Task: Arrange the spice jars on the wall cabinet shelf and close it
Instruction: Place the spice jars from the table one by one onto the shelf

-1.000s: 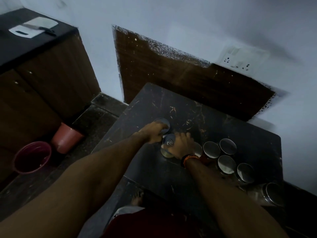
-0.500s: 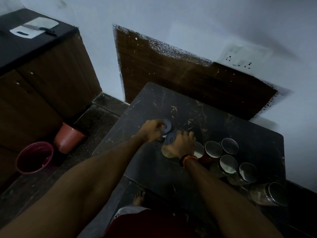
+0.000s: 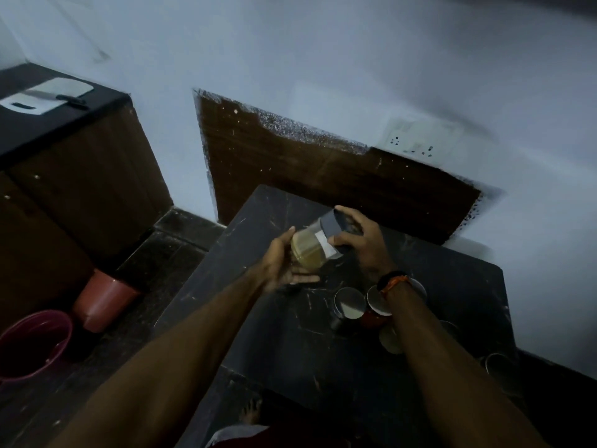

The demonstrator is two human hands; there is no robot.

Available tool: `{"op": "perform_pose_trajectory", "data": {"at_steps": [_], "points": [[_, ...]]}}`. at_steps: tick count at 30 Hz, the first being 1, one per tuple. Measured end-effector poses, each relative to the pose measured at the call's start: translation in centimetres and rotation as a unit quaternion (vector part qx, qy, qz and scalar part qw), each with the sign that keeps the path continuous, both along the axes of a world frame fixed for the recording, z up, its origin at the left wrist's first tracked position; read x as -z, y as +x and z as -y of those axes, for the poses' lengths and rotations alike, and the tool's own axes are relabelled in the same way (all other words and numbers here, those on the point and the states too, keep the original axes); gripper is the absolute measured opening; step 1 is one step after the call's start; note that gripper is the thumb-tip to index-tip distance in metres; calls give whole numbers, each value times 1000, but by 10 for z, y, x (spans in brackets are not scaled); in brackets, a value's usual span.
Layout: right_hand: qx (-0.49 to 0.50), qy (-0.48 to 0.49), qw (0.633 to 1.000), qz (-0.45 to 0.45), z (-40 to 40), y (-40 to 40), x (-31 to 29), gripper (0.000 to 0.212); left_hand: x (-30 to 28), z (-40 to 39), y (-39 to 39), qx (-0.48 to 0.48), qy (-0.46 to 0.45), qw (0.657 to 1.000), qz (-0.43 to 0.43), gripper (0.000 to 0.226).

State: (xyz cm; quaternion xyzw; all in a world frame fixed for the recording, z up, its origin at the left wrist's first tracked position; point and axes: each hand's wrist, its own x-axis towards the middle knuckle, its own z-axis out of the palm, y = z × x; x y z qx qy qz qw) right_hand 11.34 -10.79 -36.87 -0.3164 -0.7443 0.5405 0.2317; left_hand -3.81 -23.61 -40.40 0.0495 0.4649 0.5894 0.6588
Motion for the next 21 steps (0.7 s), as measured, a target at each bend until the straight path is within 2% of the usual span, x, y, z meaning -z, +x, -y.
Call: {"op": "perform_pose_trajectory", "data": {"at_steps": [2, 3, 9, 12, 14, 17, 21], "points": [[-10, -15, 999, -44, -4, 0, -8, 74, -11, -3, 7, -11, 39, 994, 101, 59], [-7, -26, 997, -66, -6, 0, -10, 71, -16, -5, 9, -22, 55, 990, 125, 60], [63, -133, 973, -177, -16, 0, -15, 57, -31, -17, 19, -87, 141, 981, 102, 55], [94, -161, 959, -215, -14, -2, -23, 40, -40, -22, 23, -117, 165, 978, 49, 48], [110, -156, 958, -216, -13, -3, -28, 38, -45, -23, 24, -122, 181, 976, 16, 49], [127, -157, 956, -214, -15, -5, -35, 55, -51, -25, 26, -135, 208, 967, -64, 46], [144, -145, 968, -148, -15, -7, -45, 83, -54, -27, 34, -160, 228, 939, -201, 59]]}}
